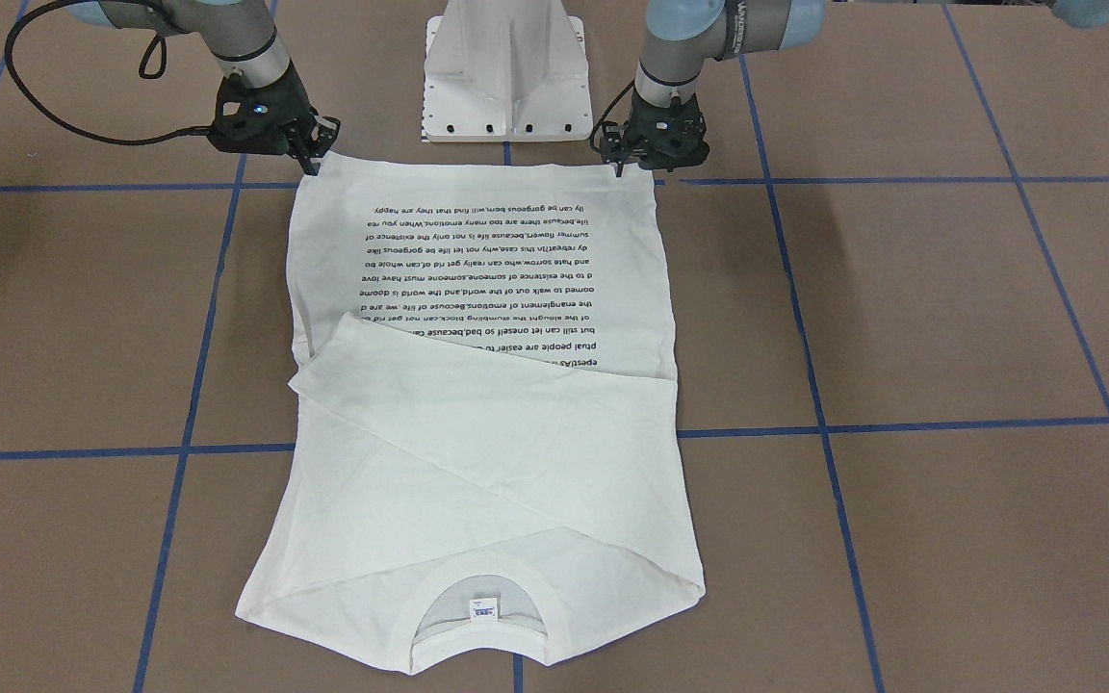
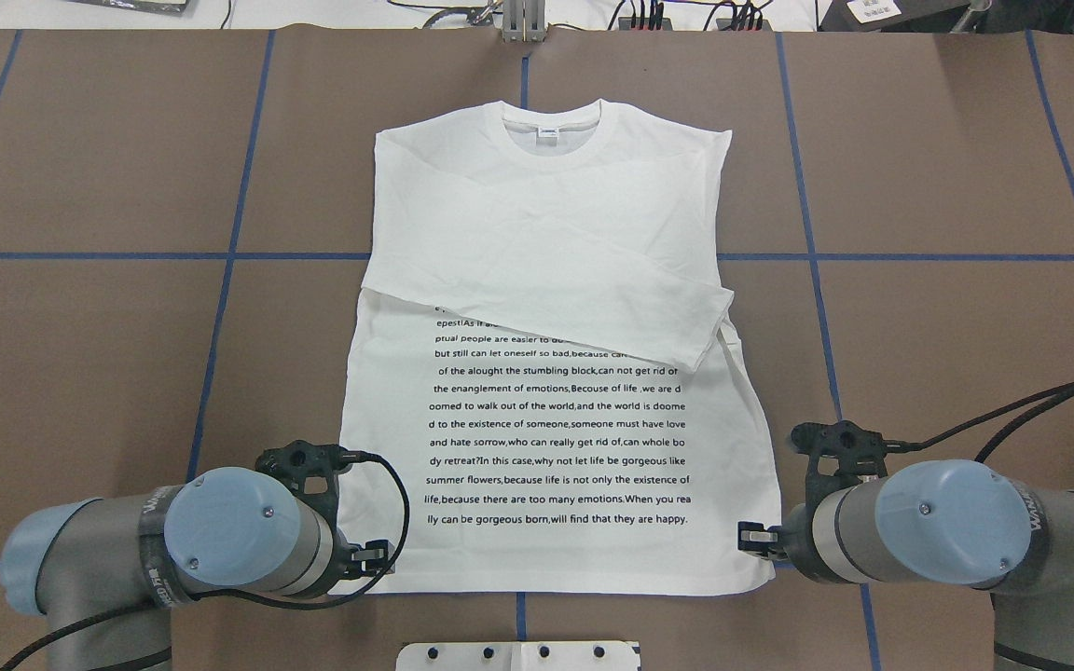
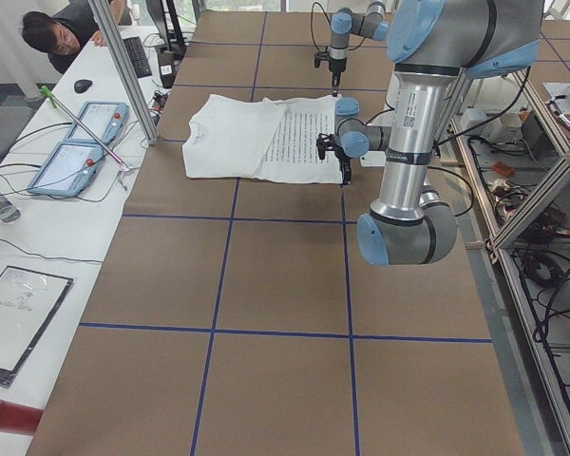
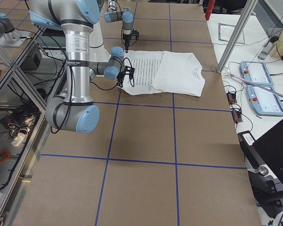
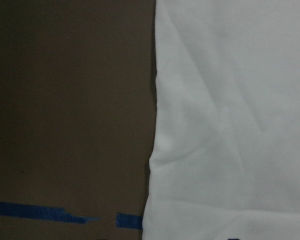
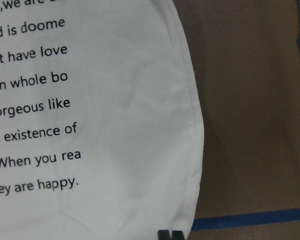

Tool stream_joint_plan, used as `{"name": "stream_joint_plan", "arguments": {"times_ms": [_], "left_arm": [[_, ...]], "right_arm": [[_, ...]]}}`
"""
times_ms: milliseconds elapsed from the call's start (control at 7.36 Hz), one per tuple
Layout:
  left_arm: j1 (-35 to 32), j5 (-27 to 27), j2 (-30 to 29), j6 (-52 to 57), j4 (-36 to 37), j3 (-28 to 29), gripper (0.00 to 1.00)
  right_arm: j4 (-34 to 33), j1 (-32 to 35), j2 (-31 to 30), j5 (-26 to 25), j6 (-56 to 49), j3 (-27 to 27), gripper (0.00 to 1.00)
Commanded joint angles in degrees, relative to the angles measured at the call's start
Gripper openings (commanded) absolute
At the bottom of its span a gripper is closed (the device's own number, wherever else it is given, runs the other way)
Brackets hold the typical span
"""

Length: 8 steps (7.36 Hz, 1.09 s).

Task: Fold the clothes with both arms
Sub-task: 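Move both grippers to the hem corners nearest the robot and grasp them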

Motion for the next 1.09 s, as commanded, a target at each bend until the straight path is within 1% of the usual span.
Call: {"name": "stream_joint_plan", "arguments": {"times_ms": [0,408,680,816,952], "left_arm": [[0.1,0.0,-0.2,-0.5,-0.2,0.1,0.65],[0.1,0.0,-0.1,-0.5,-0.2,0.5,0.63],[0.1,0.0,-0.4,-0.6,-0.3,1.5,0.56],[0.1,0.0,-0.2,-0.6,-0.3,1.5,0.50],[0.1,0.0,-0.2,-1.2,-0.3,1.5,0.37]], "right_arm": [[-0.1,0.2,-0.1,0.1,0.0,0.3,0.00],[-0.1,0.4,-0.1,0.1,0.0,0.3,0.00],[-0.1,0.5,-0.1,0.1,-0.1,0.3,0.00],[-0.1,0.5,-0.1,0.1,-0.1,0.3,0.00],[-0.1,0.5,-0.1,0.1,-0.1,0.3,0.00]]}}
